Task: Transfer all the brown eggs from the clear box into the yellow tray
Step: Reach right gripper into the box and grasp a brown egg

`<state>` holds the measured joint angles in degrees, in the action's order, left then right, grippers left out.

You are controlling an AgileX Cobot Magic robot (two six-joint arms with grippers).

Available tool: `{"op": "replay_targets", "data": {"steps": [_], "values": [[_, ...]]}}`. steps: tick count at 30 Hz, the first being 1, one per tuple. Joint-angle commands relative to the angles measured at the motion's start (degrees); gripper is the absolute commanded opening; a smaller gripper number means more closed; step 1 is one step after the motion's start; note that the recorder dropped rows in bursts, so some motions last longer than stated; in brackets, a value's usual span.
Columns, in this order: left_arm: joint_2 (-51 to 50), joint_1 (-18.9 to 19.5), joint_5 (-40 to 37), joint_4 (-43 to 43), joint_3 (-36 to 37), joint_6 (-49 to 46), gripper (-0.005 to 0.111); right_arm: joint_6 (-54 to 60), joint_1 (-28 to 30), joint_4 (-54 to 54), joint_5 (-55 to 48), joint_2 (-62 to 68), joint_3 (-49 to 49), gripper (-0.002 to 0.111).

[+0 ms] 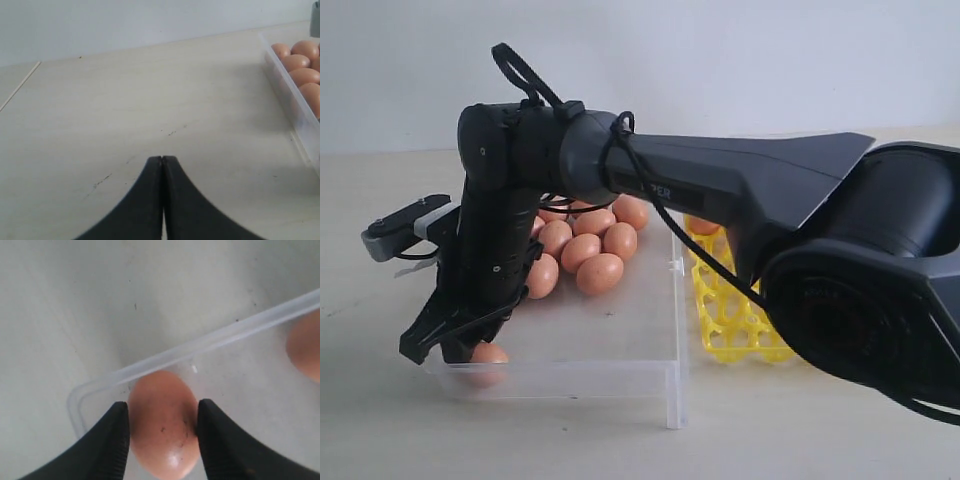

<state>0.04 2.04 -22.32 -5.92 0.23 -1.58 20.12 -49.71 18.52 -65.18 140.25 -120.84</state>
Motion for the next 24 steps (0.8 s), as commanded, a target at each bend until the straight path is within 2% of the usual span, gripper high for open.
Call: {"op": "replay_targets", "data": {"steps": [1, 8, 17, 19, 23, 24], "values": [[-0.04, -0.34, 0.52, 0.14, -0.23, 0.27, 0.000, 1.75, -0.27, 0.37, 1.28, 0.81, -0.65, 0.043], [-0.04, -0.34, 0.52, 0.14, -0.23, 0.27, 0.000, 2.37, -0.27, 0.37, 2.09, 1.99, -0.65, 0.054], [-0.04, -0.34, 0.52, 0.14, -0.23, 0.27, 0.000, 1.19, -0.27, 0.28, 3.51, 5.11, -0.52, 0.054], [-0.04, -0.34, 0.52, 0.14, -0.23, 0.27, 0.000, 1.09, -0.27, 0.28, 3.83, 5.21, -0.52, 0.044], [-0.04, -0.34, 0.52, 0.14, -0.23, 0.27, 0.000, 1.09, -0.27, 0.28, 3.69, 4.78, -0.52, 0.000], [-0.04, -0.34, 0.52, 0.14, -0.23, 0.27, 0.000, 1.09, -0.16, -0.02, 3.56, 4.53, -0.52, 0.000]]}}
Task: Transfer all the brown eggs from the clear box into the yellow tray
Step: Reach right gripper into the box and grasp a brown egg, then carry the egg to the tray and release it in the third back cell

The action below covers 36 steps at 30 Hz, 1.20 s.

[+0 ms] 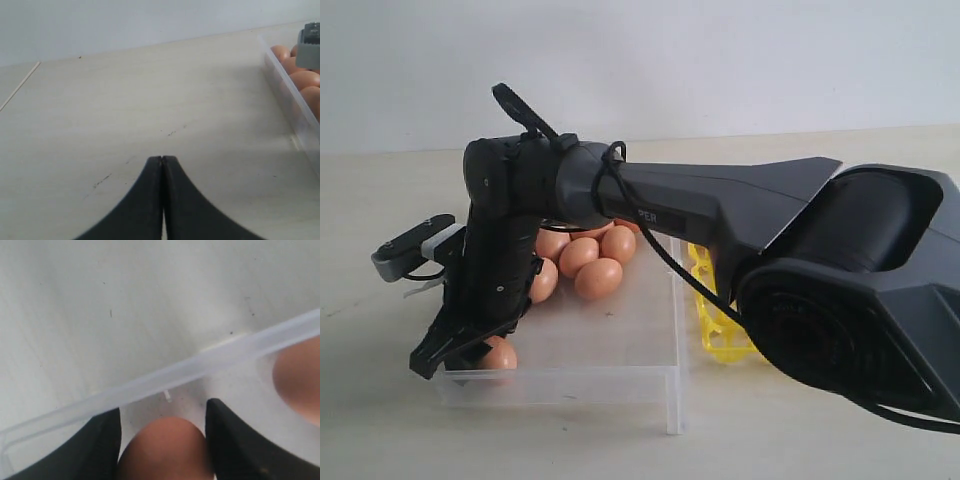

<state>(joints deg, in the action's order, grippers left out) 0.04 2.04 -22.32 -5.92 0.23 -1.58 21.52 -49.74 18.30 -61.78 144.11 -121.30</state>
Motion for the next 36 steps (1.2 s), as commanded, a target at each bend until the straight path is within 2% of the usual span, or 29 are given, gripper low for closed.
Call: {"op": "replay_targets", "data": {"steps": [1, 7, 9, 15, 19, 22, 25, 28, 32, 36], "values": [[-0.04, -0.34, 0.52, 0.14, -0.23, 0.27, 0.000, -0.31, -0.13, -0.13, 0.00, 0.36, -0.05, 0.000], [-0.04, -0.34, 0.52, 0.14, -0.23, 0.27, 0.000, -0.31, 1.24, -0.95, -1.75, -4.76, 0.38, 0.000], [-0.04, -0.34, 0.52, 0.14, -0.23, 0.27, 0.000, -0.11, 1.44, -0.95, 1.06, -8.50, 2.81, 0.000], [-0.04, -0.34, 0.52, 0.14, -0.23, 0.27, 0.000, -0.11, 1.55, -2.22, 23.12, -24.53, 22.72, 0.000], [-0.04, -0.34, 0.52, 0.14, -0.23, 0.27, 0.000, -0.11, 2.95, -1.81, 41.03, -37.47, 42.83, 0.000], [-0.04, -0.34, 0.52, 0.14, -0.23, 0.27, 0.000, 1.80, 5.53, 2.33, 56.86, -47.21, 57.47, 0.000], [-0.04, -0.34, 0.52, 0.14, -0.23, 0.27, 0.000, 2.78, 9.46, 5.84, 67.96, -54.58, 67.09, 0.000], [-0.04, -0.34, 0.52, 0.14, -0.23, 0.27, 0.000, 2.41, 15.48, 5.77, 68.87, -58.36, 70.81, 0.000], [-0.04, -0.34, 0.52, 0.14, -0.23, 0.27, 0.000, 0.15, 24.10, 2.21, 60.51, -57.04, 69.67, 0.000], [-0.04, -0.34, 0.52, 0.14, -0.23, 0.27, 0.000, -5.86, 29.88, -3.14, 50.90, -52.41, 65.29, 0.000]]}}
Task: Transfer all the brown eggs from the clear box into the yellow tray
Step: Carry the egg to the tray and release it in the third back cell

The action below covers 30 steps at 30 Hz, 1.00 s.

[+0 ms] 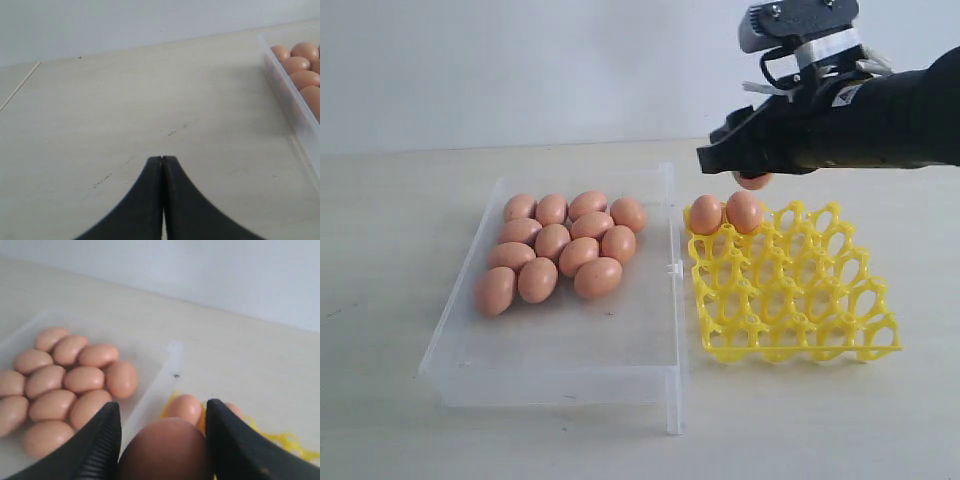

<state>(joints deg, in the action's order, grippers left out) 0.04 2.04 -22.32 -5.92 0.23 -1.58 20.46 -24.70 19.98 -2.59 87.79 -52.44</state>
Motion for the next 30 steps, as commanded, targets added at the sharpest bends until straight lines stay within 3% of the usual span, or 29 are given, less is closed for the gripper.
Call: {"op": "replay_targets", "data": {"steps": [1, 6, 22, 30], "values": [[-0.04, -0.34, 0.52, 0.14, -0.23, 0.27, 0.000, -5.38, 6.09, -5.31, -9.79, 5.30, -4.77, 0.000], [-0.04, -0.34, 0.52, 0.14, -0.23, 0.27, 0.000, -5.48, 9.35, -6.01, -10.23, 10.35, -8.88, 0.000], [-0.04, -0.34, 0.52, 0.14, -0.23, 0.27, 0.000, -4.41, 11.87, -5.61, 6.56, 20.27, -9.47, 0.000], [-0.04, -0.34, 0.52, 0.14, -0.23, 0.27, 0.000, -2.57, 13.37, -2.55, 7.60, 24.41, -10.04, 0.000]]}}
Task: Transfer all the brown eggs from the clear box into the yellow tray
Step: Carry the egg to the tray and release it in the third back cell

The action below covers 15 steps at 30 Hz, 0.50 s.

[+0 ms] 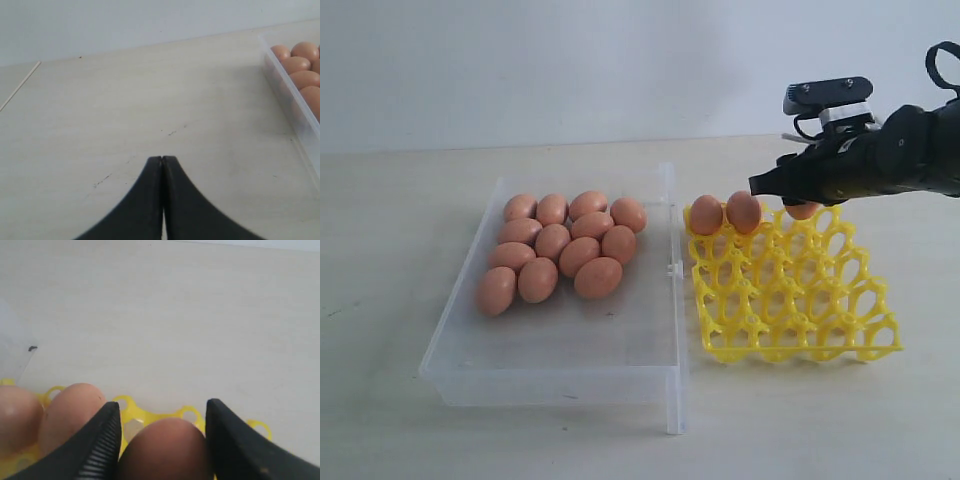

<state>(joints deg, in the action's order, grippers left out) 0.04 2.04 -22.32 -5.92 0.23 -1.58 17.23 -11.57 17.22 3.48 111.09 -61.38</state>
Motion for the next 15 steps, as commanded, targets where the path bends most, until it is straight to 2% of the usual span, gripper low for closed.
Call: {"op": "replay_targets", "data": {"steps": [1, 15], "values": [[-0.04, -0.34, 0.52, 0.14, -0.23, 0.27, 0.000, 0.66, 0.23, 0.21, 1.41, 1.62, -1.71, 0.000], [-0.04, -0.34, 0.52, 0.14, -0.23, 0.27, 0.000, 0.66, 0.23, 0.71, 3.15, 3.69, -3.02, 0.000]]}}
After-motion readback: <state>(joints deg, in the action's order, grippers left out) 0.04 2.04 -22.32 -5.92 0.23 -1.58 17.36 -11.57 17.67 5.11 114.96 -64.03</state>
